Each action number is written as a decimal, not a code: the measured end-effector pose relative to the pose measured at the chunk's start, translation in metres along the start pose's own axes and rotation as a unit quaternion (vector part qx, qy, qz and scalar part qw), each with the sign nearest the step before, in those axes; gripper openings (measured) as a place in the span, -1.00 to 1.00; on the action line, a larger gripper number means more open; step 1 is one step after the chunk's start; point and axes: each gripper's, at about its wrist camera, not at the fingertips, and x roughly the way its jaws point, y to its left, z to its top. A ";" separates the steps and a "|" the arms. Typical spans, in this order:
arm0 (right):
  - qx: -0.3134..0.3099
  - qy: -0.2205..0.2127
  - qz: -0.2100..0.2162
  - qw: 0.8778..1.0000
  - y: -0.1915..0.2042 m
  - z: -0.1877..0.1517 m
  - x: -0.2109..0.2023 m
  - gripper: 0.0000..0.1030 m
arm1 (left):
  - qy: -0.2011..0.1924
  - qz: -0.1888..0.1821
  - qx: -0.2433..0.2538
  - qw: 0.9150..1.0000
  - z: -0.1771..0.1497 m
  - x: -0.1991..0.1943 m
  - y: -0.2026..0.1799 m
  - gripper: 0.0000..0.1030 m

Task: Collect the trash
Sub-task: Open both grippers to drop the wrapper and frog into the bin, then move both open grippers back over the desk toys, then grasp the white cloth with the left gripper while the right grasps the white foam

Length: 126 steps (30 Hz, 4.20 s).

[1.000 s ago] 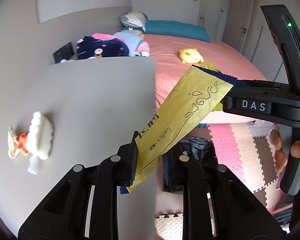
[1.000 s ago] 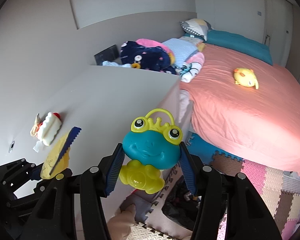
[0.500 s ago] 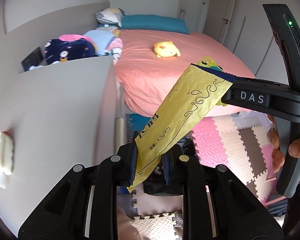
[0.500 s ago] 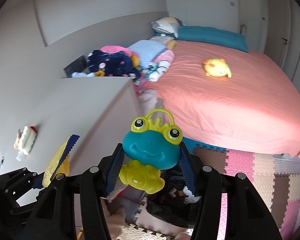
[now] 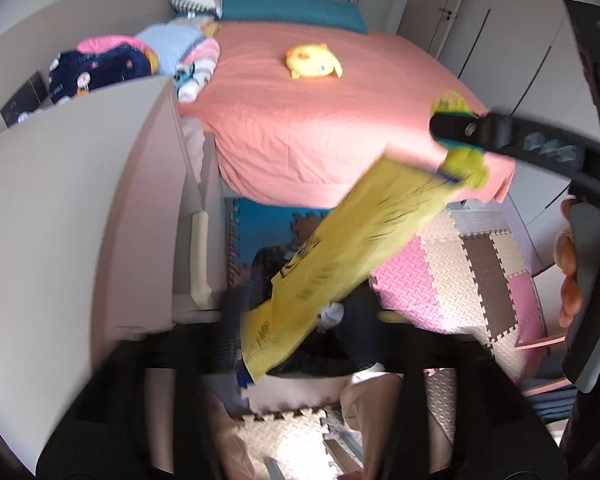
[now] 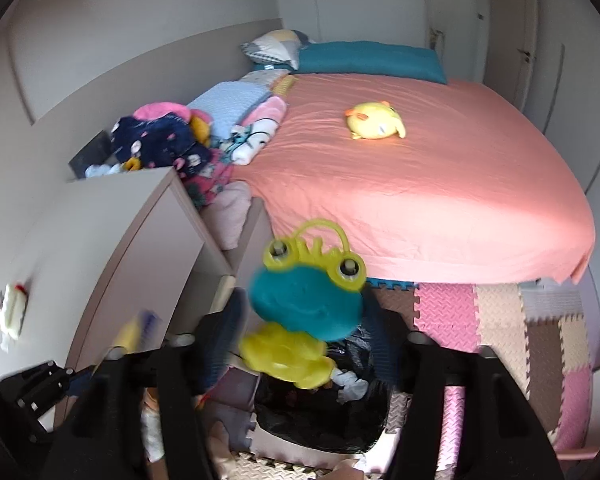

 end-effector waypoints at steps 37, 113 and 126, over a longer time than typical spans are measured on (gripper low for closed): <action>-0.043 -0.003 0.034 0.999 0.098 -0.021 0.006 0.95 | -0.052 0.067 -0.067 0.994 -0.045 -0.067 0.098 0.88; -0.224 0.125 0.273 0.927 0.452 -0.093 0.055 -0.30 | -0.073 0.187 -0.307 0.930 -0.129 -0.145 0.393 -0.31; -0.223 0.085 0.274 0.932 0.429 -0.078 0.021 -0.41 | -0.111 0.192 -0.297 0.929 -0.121 -0.173 0.364 -0.88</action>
